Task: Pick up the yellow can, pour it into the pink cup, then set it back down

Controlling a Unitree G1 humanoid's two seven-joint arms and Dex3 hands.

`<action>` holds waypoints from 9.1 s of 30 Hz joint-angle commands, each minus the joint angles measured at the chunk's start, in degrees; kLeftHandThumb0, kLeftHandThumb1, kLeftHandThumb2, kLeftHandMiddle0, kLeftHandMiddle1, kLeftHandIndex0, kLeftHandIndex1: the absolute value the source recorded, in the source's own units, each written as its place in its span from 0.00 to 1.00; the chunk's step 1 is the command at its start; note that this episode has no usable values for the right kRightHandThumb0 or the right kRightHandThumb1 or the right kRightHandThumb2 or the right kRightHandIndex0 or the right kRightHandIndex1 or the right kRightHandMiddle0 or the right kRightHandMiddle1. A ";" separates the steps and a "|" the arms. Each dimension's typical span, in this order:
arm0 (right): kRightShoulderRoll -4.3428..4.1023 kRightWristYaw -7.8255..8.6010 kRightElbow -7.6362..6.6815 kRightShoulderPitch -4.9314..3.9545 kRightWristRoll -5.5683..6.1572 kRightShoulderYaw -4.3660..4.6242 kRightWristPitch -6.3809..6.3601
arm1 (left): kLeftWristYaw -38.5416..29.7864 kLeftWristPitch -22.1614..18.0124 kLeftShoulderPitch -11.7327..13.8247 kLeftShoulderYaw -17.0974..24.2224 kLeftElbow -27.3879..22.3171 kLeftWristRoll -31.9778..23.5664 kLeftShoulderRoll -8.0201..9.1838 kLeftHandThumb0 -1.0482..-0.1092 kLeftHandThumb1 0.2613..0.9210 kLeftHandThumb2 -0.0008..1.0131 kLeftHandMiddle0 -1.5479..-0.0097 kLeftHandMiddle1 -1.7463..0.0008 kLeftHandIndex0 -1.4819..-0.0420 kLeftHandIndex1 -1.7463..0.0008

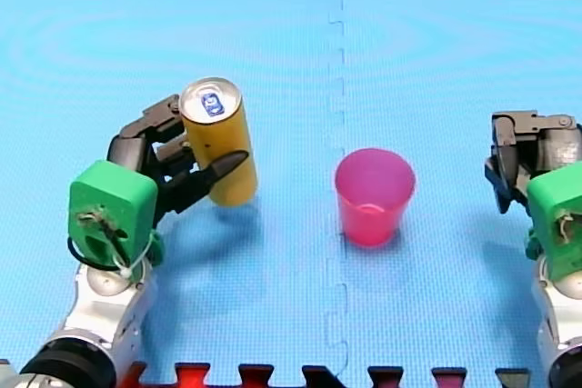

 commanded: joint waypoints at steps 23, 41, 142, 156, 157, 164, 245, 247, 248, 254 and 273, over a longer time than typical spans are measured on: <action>-0.69 1.02 -1.18 0.83 1.12 -0.75 -1.27 | 10.48 1.88 0.73 -5.78 3.86 9.19 1.22 0.71 0.79 0.00 0.14 1.00 0.18 1.00; -0.99 1.38 -1.46 1.06 1.33 -1.00 -1.49 | 4.06 -0.32 1.10 -2.22 6.51 2.94 -0.71 0.71 0.80 0.00 0.15 1.00 0.19 1.00; -1.40 1.42 -1.33 1.15 0.97 -0.86 -2.86 | 13.21 -6.86 3.30 -7.02 9.38 11.81 2.60 0.72 0.85 0.00 0.17 1.00 0.20 1.00; -1.45 1.69 -0.97 1.09 1.25 -0.99 -2.85 | 13.86 -5.78 3.25 -7.69 9.17 12.07 2.81 0.73 0.85 0.00 0.18 1.00 0.20 1.00; -1.46 1.78 -0.98 1.12 1.31 -1.02 -2.88 | 13.87 -5.77 3.26 -7.71 9.16 12.06 2.83 0.73 0.84 0.00 0.18 1.00 0.20 1.00; -1.50 2.08 -0.93 1.18 1.41 -1.12 -3.19 | 13.64 -5.79 3.27 -7.74 9.11 11.91 2.98 0.73 0.85 0.00 0.18 1.00 0.20 1.00; -1.76 1.10 -0.76 0.83 0.66 -0.79 -2.64 | 6.99 3.98 0.04 -12.80 8.09 16.13 6.88 0.00 0.91 0.01 0.86 1.00 0.91 1.00; -1.74 1.06 -0.71 0.79 0.65 -0.79 -2.66 | 6.34 3.91 0.04 -13.04 7.98 16.15 7.12 0.00 0.92 0.01 0.88 1.00 0.92 1.00; -1.73 1.11 -0.68 0.77 0.71 -0.81 -2.66 | 6.08 3.87 0.05 -13.13 7.96 16.15 7.19 0.00 0.92 0.01 0.89 1.00 0.93 1.00; -1.72 1.47 -0.51 0.71 0.94 -0.90 -2.67 | 3.99 3.78 0.05 -12.88 8.07 15.28 7.40 0.00 0.94 0.01 0.91 1.00 0.94 1.00; -2.08 1.72 0.36 0.33 1.07 -1.08 -2.99 | -11.03 0.06 1.27 -0.07 7.47 -1.99 4.62 0.00 1.00 0.05 0.88 0.99 0.94 1.00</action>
